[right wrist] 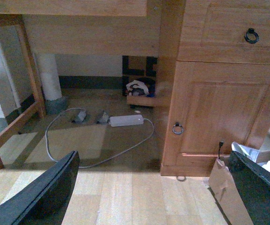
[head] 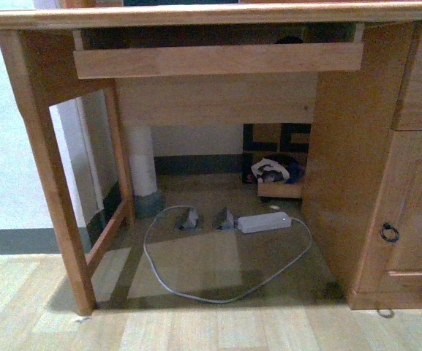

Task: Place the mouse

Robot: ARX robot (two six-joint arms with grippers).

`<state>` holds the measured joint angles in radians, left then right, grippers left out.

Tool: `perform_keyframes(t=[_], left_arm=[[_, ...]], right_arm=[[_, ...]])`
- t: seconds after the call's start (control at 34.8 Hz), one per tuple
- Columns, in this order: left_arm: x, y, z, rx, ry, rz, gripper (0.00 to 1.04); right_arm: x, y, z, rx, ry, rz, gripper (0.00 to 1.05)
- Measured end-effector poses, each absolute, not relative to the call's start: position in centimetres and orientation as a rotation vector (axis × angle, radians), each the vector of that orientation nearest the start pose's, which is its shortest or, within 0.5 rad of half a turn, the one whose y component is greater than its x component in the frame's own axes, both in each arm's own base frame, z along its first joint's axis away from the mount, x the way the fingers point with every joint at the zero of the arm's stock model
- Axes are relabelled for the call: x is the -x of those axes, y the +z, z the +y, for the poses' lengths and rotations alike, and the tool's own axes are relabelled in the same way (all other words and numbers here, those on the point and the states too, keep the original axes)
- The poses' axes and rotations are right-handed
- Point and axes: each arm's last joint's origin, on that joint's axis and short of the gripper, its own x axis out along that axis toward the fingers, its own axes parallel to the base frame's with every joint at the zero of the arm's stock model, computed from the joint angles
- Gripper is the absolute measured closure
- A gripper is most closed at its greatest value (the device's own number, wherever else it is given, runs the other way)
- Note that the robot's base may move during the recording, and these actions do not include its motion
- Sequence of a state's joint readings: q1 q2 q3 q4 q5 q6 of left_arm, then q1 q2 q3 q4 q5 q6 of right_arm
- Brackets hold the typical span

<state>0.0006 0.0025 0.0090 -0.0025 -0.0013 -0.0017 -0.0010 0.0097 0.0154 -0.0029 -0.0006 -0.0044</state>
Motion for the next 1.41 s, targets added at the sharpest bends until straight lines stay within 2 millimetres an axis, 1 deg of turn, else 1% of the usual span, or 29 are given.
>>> perform_keyframes(t=[1.41], left_arm=[[-9.73,16.65,0.01,0.002,0.002,-0.008,0.07]], right_arm=[[-9.74,16.81,-0.01,0.004,0.000,-0.006,0.07]])
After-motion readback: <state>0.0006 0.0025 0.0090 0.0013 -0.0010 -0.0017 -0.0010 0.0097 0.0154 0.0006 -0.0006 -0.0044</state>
